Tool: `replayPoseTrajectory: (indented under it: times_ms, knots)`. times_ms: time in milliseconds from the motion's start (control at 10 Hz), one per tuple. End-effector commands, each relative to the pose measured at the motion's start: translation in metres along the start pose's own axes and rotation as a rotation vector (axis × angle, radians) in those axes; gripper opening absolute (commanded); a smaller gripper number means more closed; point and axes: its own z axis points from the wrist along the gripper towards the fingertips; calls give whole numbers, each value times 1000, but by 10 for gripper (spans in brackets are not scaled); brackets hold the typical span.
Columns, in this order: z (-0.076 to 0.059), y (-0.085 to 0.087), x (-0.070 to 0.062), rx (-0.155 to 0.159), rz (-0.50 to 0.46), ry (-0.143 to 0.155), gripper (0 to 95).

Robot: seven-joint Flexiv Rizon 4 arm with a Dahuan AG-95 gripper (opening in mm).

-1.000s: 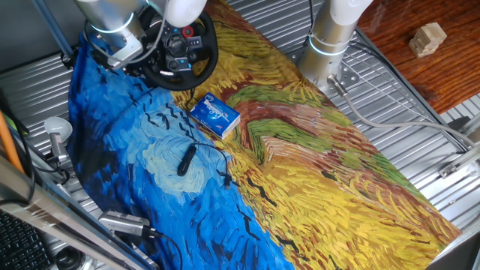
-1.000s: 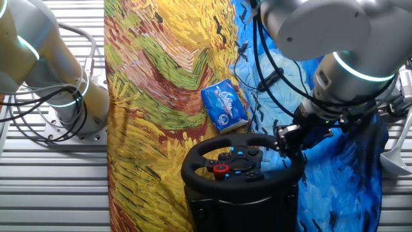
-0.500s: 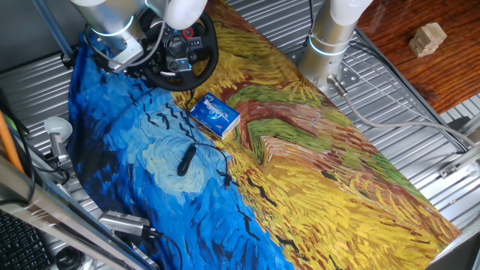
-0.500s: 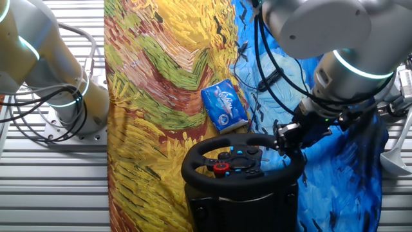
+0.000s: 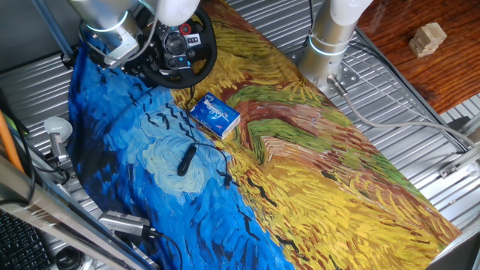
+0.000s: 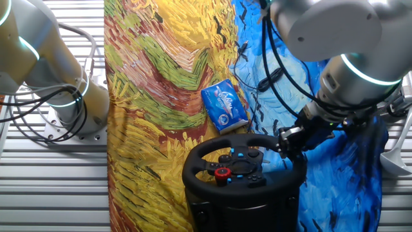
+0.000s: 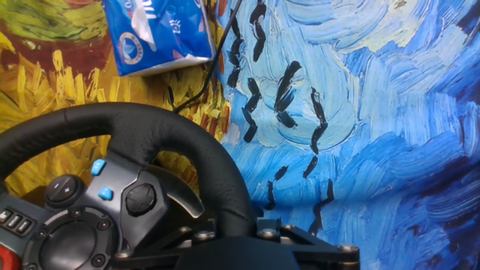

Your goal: Rotate the steering wheel 90 degrees counterclockwise

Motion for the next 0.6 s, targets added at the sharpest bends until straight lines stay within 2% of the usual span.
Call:
replayPoseTrajectory:
  times_ms: [100, 400, 600]
  knots:
    - [-1, 0, 0, -7, -24, -4, 0]
    - [-1, 0, 2, -33, -62, -11, 0]
    - [0, 0, 2, -50, -80, -27, 0]
